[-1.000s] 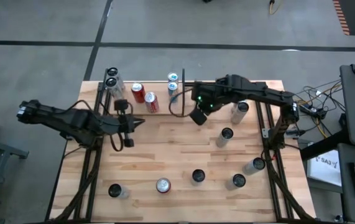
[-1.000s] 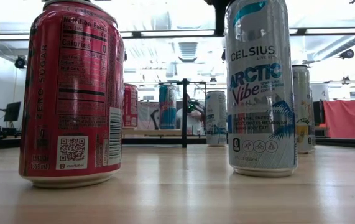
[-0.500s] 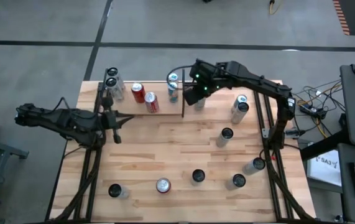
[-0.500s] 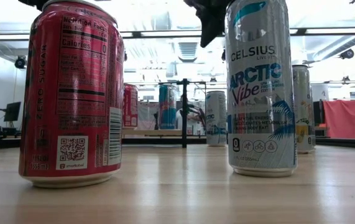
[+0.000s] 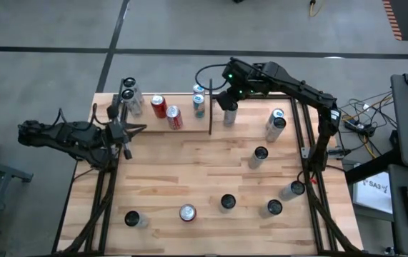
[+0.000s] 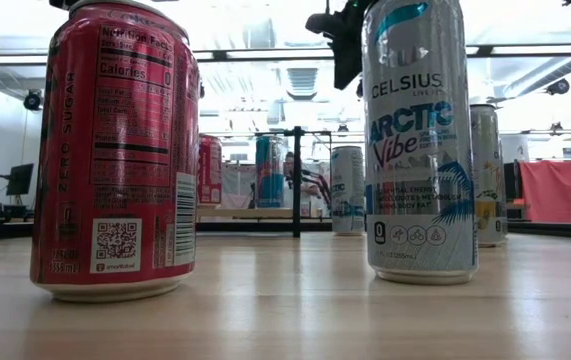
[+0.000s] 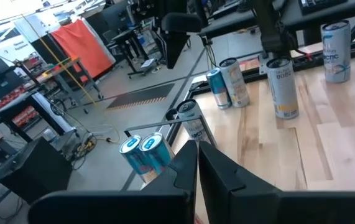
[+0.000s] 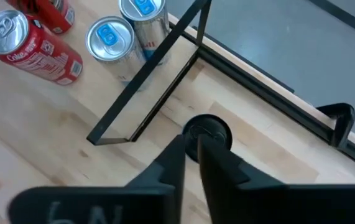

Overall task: Place canned beverage on shelf
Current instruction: Put the top left white and blue soda can on the shelf

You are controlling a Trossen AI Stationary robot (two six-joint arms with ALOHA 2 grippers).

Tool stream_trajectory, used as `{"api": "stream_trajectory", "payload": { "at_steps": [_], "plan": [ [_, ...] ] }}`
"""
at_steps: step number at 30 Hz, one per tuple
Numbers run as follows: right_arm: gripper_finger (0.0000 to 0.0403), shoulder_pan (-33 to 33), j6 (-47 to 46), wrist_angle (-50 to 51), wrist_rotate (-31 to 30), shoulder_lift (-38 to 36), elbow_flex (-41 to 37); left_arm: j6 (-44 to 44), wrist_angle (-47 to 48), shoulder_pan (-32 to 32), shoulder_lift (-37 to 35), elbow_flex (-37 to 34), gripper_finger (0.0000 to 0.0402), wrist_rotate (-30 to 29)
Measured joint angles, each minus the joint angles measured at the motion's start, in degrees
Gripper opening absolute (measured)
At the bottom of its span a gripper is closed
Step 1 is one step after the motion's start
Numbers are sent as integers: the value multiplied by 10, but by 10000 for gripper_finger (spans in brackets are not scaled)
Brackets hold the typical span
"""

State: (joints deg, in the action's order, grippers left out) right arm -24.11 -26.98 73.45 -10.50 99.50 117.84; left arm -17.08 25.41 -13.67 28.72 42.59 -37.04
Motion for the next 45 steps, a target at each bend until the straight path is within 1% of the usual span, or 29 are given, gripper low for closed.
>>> {"api": "stream_trajectory", "payload": {
  "at_steps": [3, 10, 13, 16, 18, 23, 29, 32, 40, 45],
  "plan": [
    [79, -5, 0, 0, 0, 0, 0, 0, 0, 0, -1, 0, 0, 0],
    [217, -14, -17, 0, 0, 0, -9, -2, 0, 0, 0, 0, 0, 0],
    [269, -14, -24, 0, 4, 0, -19, -4, 0, 0, 0, 0, 0, 0],
    [307, -14, -30, -1, 4, 0, -36, -4, 0, 0, -1, 0, 0, 0],
    [323, -14, -34, -7, 4, 0, -50, -4, 0, 0, 0, -1, 0, 0],
    [337, -14, -46, -27, 1, 0, -90, -4, 0, 0, 0, -1, 0, 0],
    [338, -18, -54, -69, 0, 1, -144, -4, -1, 0, 0, -1, 0, 0],
    [338, -21, -55, -106, 0, 1, -171, -4, -1, 0, 0, -1, 0, -1],
    [338, -27, -62, -131, 3, 1, -221, -4, -1, 0, 1, -1, 0, 0],
    [338, -27, -61, -166, 4, 1, -250, -4, -1, 0, 1, -1, 0, 0]
  ]
}}
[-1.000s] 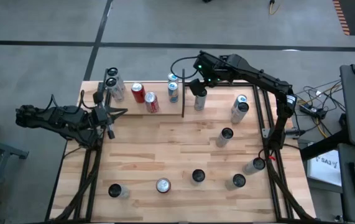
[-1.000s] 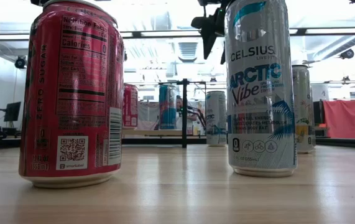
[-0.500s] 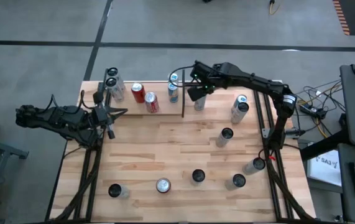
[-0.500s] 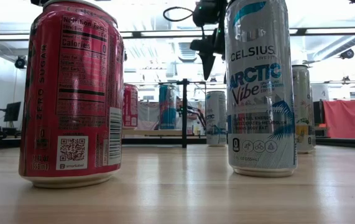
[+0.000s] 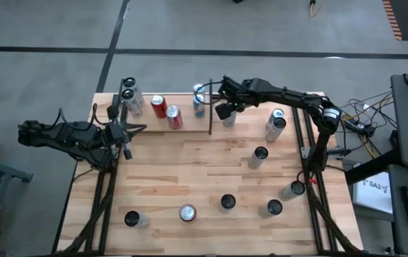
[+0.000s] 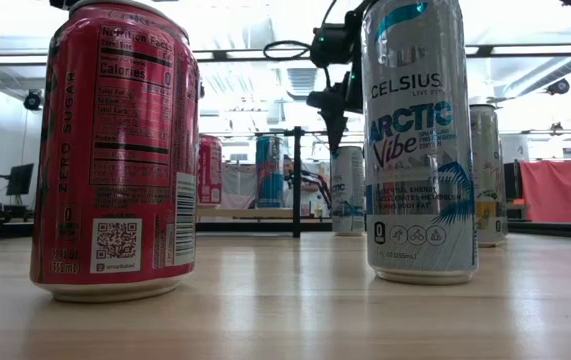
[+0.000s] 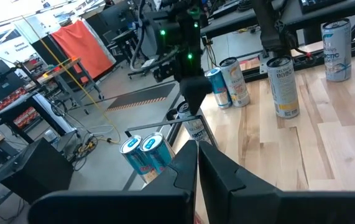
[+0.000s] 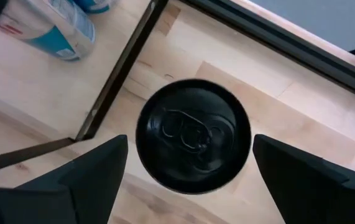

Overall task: Place canned beverage on shelf
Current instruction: Put the top left white and blue soda can on the shelf

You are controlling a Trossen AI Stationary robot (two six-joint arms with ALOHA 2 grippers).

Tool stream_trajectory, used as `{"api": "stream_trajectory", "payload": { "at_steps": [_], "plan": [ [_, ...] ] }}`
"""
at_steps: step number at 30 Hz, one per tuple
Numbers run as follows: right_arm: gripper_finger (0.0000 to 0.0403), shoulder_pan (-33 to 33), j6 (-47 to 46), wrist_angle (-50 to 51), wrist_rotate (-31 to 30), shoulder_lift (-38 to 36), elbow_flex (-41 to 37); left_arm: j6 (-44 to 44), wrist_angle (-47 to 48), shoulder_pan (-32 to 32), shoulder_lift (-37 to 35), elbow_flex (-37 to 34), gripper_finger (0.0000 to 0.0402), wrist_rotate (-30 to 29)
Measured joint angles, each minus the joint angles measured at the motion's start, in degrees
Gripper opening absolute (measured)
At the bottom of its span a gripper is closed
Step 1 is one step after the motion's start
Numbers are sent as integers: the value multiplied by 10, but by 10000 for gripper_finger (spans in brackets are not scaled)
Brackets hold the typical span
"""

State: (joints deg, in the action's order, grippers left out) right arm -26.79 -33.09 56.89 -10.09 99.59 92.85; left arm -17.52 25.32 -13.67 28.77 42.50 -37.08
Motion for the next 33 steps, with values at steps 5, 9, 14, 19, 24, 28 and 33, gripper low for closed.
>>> {"api": "stream_trajectory", "payload": {
  "at_steps": [5, 9, 14, 19, 24, 28, 33],
  "plan": [
    [335, 0, 6, -31, 0, 0, -20, 0, 0, 0, 0, 0, 0, 0],
    [323, 0, 22, -61, 0, 0, -30, 0, 0, 0, 0, 0, 0, 0],
    [286, 0, 22, -82, -2, 0, -55, 8, 0, 0, 0, 0, 0, 0],
    [241, 2, 46, -88, -29, -3, -71, 30, -1, 0, 7, 0, 0, 1],
    [241, 13, 93, -77, -66, -10, -70, 80, -46, 0, 23, -11, 0, 1],
    [241, 31, 121, -56, -123, -40, -63, 125, -110, 0, 36, -53, 0, 2],
    [241, 73, 135, -42, -187, -108, -61, 176, -209, 0, 68, -106, 0, 3]
  ]
}}
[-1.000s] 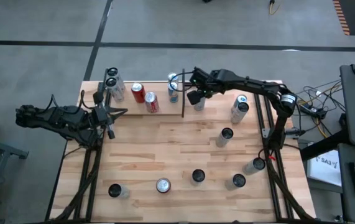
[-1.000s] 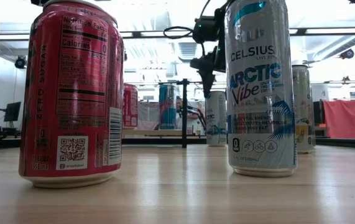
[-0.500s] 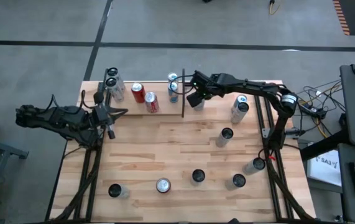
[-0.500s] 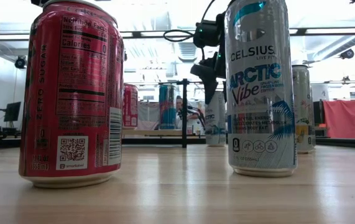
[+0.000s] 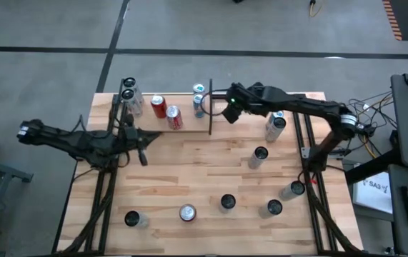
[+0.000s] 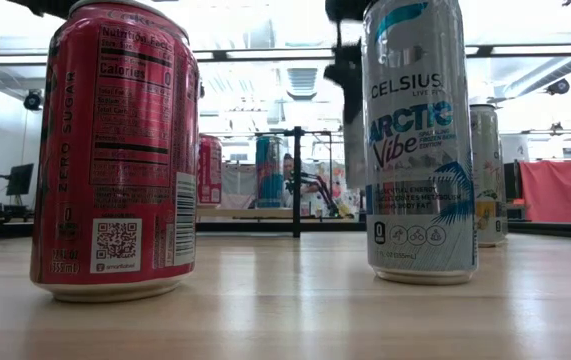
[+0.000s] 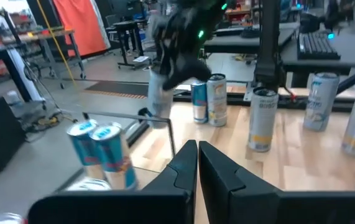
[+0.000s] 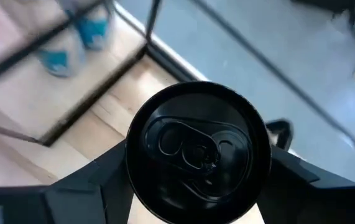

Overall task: Place canned beverage on shelf
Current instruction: Put the top left white and blue soda can on the shelf

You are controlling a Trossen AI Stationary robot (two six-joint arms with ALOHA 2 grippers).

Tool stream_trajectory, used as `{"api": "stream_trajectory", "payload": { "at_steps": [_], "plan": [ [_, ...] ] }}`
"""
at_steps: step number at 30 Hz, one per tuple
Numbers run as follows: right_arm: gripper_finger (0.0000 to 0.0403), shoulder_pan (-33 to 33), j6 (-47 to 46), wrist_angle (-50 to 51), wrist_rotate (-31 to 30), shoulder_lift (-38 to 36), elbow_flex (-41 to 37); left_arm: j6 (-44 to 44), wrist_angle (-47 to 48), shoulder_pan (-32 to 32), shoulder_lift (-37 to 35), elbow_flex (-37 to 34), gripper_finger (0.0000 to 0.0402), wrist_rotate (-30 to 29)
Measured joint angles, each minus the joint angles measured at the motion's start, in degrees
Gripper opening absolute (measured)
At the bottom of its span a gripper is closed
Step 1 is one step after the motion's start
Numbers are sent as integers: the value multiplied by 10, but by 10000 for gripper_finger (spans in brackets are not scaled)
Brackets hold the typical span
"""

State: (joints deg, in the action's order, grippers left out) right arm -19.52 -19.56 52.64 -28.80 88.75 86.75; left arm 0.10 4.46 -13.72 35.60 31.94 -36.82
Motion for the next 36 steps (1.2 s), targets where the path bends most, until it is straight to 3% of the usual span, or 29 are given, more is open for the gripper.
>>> {"api": "stream_trajectory", "payload": {
  "at_steps": [9, 18, 30, 36],
  "plan": [
    [241, 137, 43, -79, -80, -110, -7, 39, -73, -2, 95, 10, 0, 0],
    [241, 251, 96, -172, -74, -133, -14, -1, 6, -2, 174, 106, 0, -31],
    [241, 294, 62, -193, -72, -99, -17, -68, 10, -1, 270, 180, 3, -48],
    [241, 294, 60, -217, -66, -68, -17, -86, 7, 0, 334, 219, 57, -47]
  ]
}}
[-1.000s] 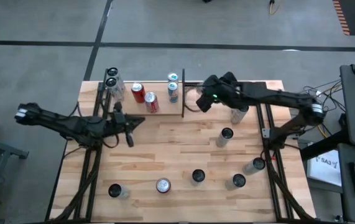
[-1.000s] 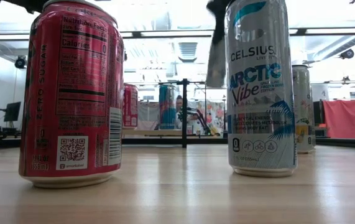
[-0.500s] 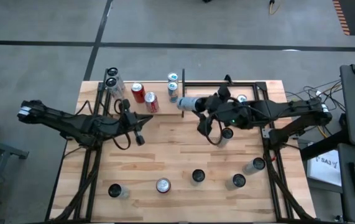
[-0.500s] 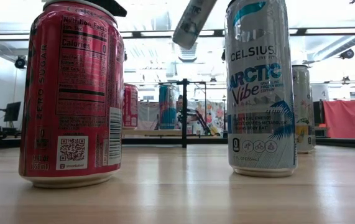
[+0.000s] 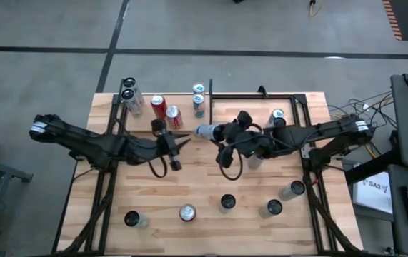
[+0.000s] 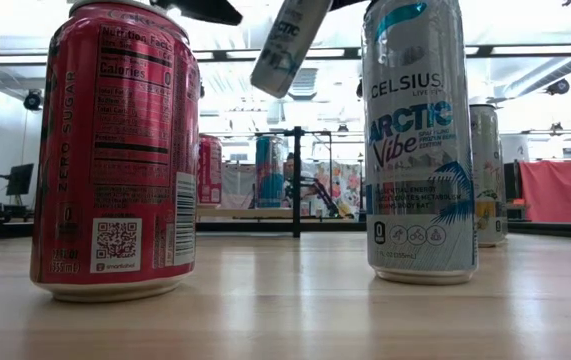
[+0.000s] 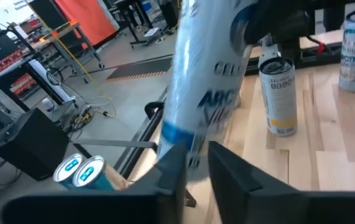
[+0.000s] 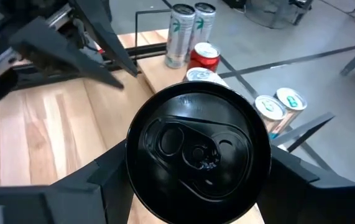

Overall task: Place canned beverage on shelf
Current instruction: Put the top left white and blue soda can on the shelf

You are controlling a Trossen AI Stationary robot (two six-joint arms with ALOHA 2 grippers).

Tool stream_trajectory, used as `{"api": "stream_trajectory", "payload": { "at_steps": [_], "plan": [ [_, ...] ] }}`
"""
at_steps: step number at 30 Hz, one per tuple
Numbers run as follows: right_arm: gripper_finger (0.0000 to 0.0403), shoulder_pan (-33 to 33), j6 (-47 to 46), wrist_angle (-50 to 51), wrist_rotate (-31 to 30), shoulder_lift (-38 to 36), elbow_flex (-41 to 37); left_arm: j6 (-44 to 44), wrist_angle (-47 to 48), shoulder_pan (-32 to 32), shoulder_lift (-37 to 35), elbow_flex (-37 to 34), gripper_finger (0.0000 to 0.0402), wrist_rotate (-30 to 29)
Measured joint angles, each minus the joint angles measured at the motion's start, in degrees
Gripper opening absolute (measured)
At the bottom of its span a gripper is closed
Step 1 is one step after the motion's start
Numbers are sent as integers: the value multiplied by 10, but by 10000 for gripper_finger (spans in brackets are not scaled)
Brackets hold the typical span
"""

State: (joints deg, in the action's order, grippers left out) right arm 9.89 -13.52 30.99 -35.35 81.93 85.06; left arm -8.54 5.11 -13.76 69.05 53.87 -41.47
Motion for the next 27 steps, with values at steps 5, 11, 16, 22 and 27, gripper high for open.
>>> {"api": "stream_trajectory", "payload": {
  "at_steps": [5, 11, 16, 22, 27],
  "plan": [
    [241, 0, -8, -4, 13, 6, 0, 0, -1, 0, 58, 33, 148, 0],
    [241, 0, -22, -4, 13, 7, 0, -25, -25, 0, 125, 56, 262, -94],
    [241, -1, -27, -4, 11, 7, 0, -19, -27, 3, 160, 75, 314, -148],
    [241, 0, -31, -37, 18, 7, -3, -29, -71, 15, 187, 81, 319, -149],
    [241, 0, -31, -50, 39, 7, -4, -55, -107, 23, 201, 80, 311, -150]
  ]
}}
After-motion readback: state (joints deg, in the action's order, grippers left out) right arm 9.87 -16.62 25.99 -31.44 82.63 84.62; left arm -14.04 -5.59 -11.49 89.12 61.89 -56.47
